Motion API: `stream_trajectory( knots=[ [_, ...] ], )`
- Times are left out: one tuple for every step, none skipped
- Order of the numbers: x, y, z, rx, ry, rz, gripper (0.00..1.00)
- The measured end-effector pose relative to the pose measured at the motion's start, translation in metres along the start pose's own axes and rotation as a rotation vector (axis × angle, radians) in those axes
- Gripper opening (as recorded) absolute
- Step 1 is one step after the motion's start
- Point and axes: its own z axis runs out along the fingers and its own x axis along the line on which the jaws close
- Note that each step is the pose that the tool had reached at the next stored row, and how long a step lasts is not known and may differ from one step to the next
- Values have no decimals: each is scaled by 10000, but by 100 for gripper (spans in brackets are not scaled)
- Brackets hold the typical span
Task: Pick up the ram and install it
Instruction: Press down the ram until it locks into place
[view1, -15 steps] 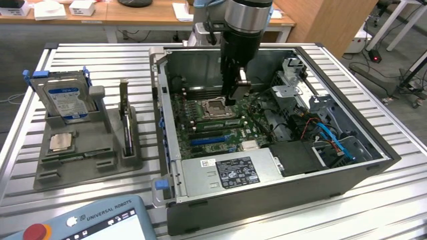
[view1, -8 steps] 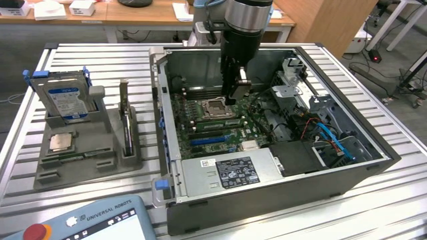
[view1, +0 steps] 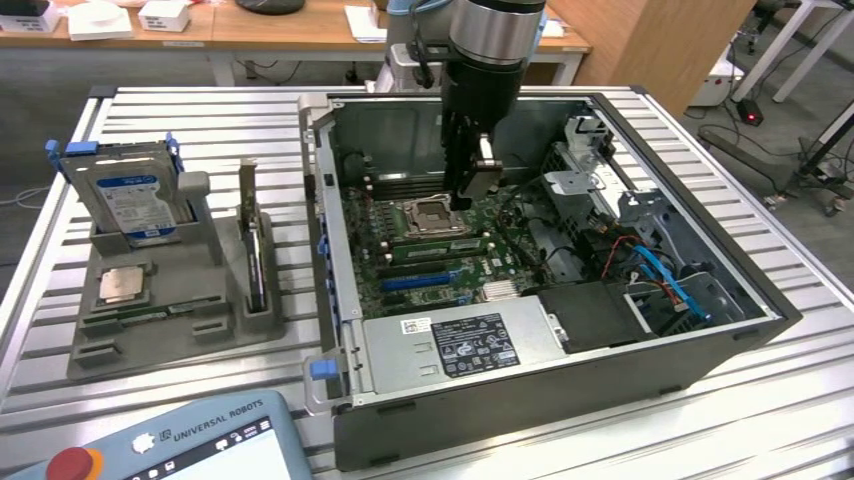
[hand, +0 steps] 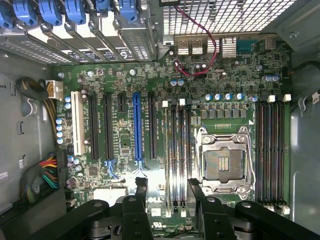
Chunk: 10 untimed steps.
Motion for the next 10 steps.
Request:
stream_trajectory(
  knots=[
    [0, 0, 0, 0, 1, 0, 43],
    [0, 0, 0, 0, 0, 0, 36],
    [0, 0, 0, 0, 0, 0, 30],
    [0, 0, 0, 0, 0, 0, 30],
    [0, 0, 0, 0, 0, 0, 24],
    [0, 0, 0, 0, 0, 0, 24],
    [0, 0, 0, 0, 0, 0, 18],
    [0, 0, 0, 0, 0, 0, 13],
    [0, 0, 0, 0, 0, 0, 13],
    [0, 0, 0, 0, 0, 0, 10]
  ],
)
